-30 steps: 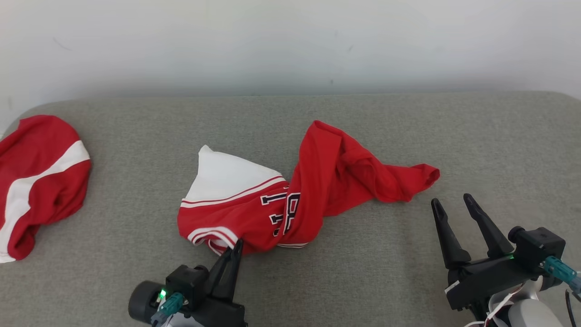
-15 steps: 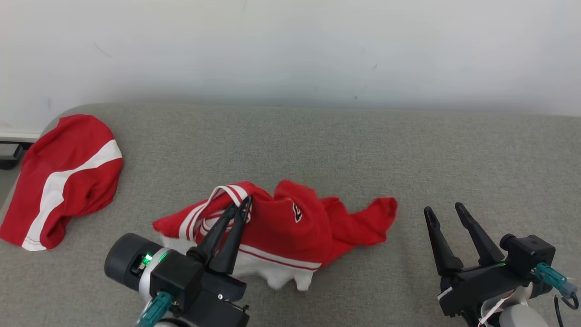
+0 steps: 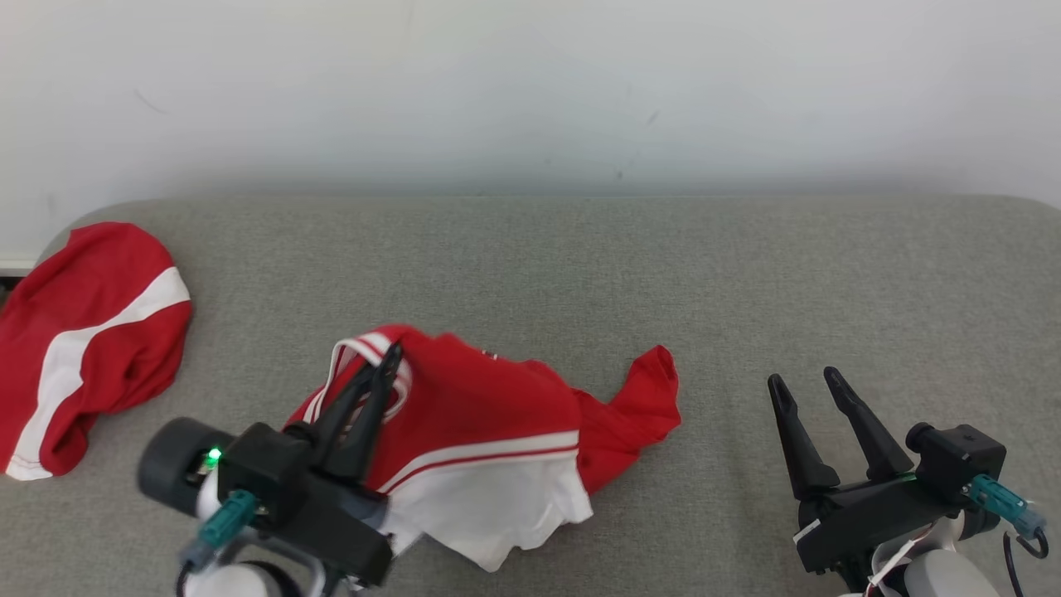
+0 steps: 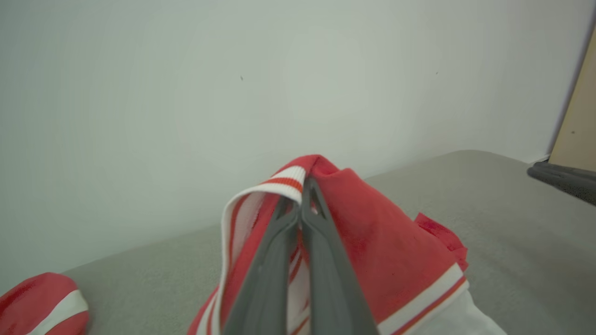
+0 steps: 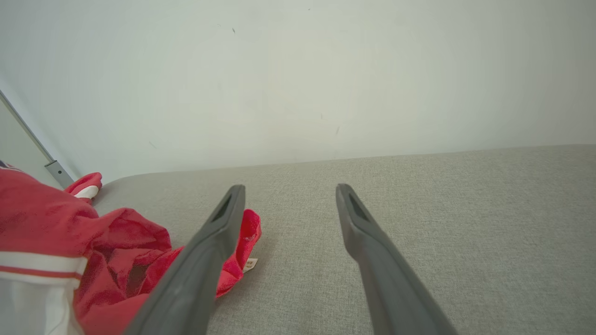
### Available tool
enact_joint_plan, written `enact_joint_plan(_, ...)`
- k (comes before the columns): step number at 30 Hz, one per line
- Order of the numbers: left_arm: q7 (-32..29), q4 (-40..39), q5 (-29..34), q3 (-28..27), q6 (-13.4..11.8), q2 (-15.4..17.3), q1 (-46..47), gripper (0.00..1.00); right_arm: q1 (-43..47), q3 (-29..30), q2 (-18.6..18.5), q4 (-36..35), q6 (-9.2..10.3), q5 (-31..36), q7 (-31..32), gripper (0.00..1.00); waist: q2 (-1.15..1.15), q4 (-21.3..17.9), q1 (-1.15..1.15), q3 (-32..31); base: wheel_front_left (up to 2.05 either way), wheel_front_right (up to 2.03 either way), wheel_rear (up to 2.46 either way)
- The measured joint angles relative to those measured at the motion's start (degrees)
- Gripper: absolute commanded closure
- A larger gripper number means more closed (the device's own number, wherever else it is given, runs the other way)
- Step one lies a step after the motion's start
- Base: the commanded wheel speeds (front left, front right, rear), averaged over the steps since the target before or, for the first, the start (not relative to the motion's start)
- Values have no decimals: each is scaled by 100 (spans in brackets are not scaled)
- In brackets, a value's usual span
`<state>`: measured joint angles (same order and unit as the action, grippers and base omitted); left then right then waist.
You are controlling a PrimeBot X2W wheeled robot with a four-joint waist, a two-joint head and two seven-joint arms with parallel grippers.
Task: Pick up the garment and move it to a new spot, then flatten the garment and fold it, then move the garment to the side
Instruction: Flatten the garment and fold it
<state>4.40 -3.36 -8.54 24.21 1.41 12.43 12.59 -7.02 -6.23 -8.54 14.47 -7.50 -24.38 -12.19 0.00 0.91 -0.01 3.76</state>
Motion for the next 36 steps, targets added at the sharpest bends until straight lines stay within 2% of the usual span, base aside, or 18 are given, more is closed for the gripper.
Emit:
enact_joint_plan(4,81,647,-34,-220,-19,205,81,100,-26,-13,-15,57,0,-25,-25,0,0,-89,0,47,0,0,0)
enact_joint_plan(12,600,2016,-400,-545,49,203,280,100,-104,-25,-60,114,-1,-31,-41,0,0,-159,0,143,0,0,0)
enact_joint_plan(17,981,2807,-520,-617,148,30,516,100,-152,-46,-71,126,0,-31,-36,0,0,-161,0,185,0,0,0)
enact_joint_plan(22,1051,3437,-557,-569,316,-183,955,100,-205,-78,-93,147,0,-30,-8,0,0,-154,0,244,0,0,0)
enact_joint_plan(34,1053,4315,-342,-678,517,-369,1752,100,-394,-193,-115,232,0,24,2,0,0,-264,1,395,0,0,0)
enact_joint_plan(35,1053,4352,-312,-727,517,-419,1790,62,-411,-207,-112,246,0,29,1,0,1,-276,2,406,0,0,0)
enact_joint_plan(36,1053,4352,-312,-727,517,-419,1790,0,-411,-207,-112,246,0,29,1,0,1,-276,2,406,0,0,0)
